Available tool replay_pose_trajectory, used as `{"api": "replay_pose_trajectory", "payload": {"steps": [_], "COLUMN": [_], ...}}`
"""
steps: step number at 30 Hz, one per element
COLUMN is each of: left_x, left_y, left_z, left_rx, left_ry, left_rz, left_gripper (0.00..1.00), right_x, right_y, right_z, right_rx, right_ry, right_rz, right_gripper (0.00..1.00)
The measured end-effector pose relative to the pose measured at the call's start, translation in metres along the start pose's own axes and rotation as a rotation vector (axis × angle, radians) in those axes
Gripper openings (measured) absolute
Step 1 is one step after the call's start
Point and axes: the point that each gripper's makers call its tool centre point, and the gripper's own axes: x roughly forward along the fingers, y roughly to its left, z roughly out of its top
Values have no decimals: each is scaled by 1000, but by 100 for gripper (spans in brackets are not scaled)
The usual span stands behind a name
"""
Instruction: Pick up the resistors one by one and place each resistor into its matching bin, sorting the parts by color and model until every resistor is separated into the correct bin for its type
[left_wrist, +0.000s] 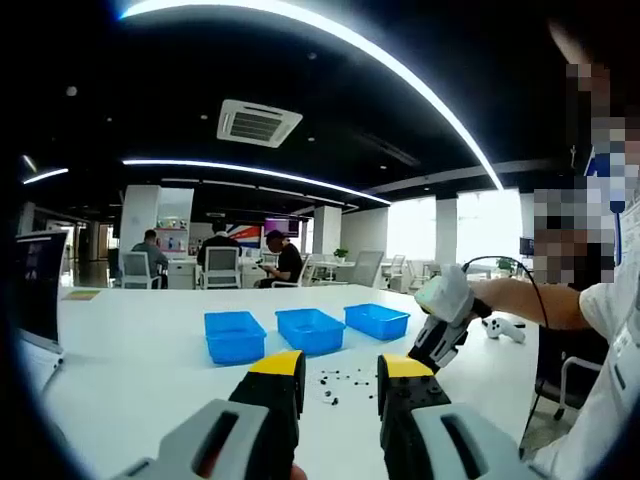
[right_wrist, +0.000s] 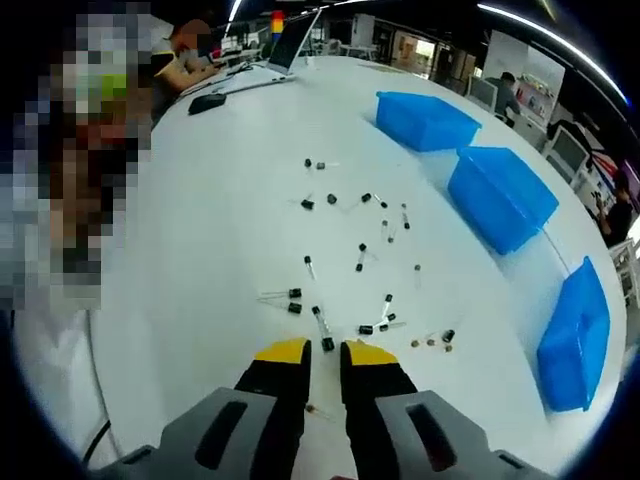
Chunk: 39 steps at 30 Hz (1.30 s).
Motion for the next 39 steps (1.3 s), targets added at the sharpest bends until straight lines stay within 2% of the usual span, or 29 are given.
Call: {"api": "replay_pose_trajectory", "payload": {"steps": [2, 10, 14, 21, 27, 30, 33, 36, 39], "left_x": [1, 1, 1, 1, 0, 0, 0, 0, 0], "left_y": [0, -3, -3, -4, -5, -5, -5, -4, -4], "left_z": [0, 0, 0, 1, 3, 3, 3, 3, 2], "left_rx": [-1, -1, -2, 0, 1, 0, 1, 0, 0], "left_ry": [1, 2, 3, 0, -6, -6, -6, -8, -7], "left_rz": [-2, -7, -7, -10, -9, -9, -9, -5, -4], "left_gripper": [31, 31, 31, 31, 31, 31, 31, 31, 31], "right_x": [0, -1, -15, -42, -69, -87, -111, -135, -152], "right_y": [1, 1, 1, 10, 13, 7, 0, -5, -10], "right_z": [0, -1, 7, 11, 17, 23, 24, 17, 5], "right_rx": [-7, -3, 27, 66, 112, 160, 198, 219, 251], "right_ry": [-1, -5, -57, -127, -268, -390, -521, -648, -741], "right_rz": [-4, -8, -9, 2, -35, -47, -95, -147, -206], "right_gripper": [7, 7, 7, 7, 7, 7, 7, 7, 7]}}
